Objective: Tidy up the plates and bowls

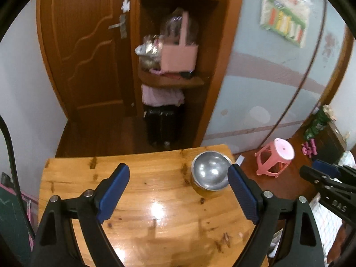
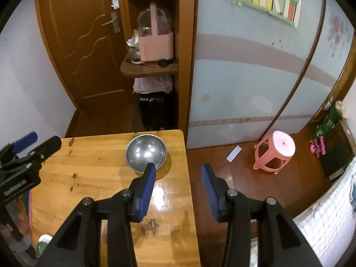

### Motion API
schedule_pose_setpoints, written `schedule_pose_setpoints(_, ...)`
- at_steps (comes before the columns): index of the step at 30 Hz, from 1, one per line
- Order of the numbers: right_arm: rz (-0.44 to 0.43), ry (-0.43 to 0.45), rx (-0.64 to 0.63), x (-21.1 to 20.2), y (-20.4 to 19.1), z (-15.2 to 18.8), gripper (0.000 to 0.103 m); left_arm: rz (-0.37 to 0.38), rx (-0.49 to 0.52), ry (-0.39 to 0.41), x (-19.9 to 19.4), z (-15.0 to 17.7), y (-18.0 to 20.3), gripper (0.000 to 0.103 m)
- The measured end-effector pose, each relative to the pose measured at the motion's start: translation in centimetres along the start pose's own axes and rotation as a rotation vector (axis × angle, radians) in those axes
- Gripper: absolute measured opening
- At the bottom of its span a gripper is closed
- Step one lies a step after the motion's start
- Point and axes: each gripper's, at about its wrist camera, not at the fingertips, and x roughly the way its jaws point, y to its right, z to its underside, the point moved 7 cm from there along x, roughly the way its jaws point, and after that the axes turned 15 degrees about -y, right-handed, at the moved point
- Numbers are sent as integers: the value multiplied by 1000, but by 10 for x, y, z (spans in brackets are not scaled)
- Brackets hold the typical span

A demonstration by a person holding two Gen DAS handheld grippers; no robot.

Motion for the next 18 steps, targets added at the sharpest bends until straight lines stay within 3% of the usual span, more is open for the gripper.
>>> schedule_pose_setpoints(10, -109, -140, 90, 108, -3, -19, 43, 70, -129, -156, 128, -5, -16, 89)
schedule_pose_setpoints(18, -150, -236, 120, 166, -17, -28, 43, 84, -98, -238, 179, 0, -4, 88)
